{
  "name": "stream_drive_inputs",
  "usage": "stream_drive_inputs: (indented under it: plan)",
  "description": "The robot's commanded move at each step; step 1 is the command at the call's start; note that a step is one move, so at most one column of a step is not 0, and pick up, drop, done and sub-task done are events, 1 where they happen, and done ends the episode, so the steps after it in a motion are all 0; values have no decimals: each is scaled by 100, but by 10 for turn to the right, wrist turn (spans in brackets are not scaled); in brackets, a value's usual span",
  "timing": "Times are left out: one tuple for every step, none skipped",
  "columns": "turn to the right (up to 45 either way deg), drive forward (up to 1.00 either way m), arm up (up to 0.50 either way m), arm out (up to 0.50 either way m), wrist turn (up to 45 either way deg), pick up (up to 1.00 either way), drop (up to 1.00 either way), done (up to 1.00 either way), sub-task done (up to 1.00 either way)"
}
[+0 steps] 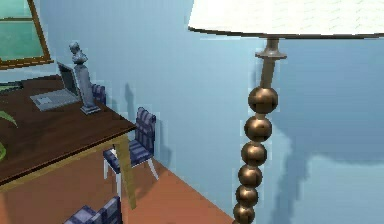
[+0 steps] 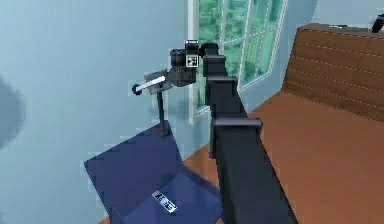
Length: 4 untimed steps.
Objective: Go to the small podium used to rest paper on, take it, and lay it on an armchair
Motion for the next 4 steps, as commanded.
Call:
stream_drive_inputs:
  plan:
    - [0,0,0,0,330,0,0,0,0]
    - [0,0,-50,0,0,0,0,0,0]
    - [0,0,-2,0,0,0,0,0,0]
    - [0,0,-32,0,0,0,0,0,0]
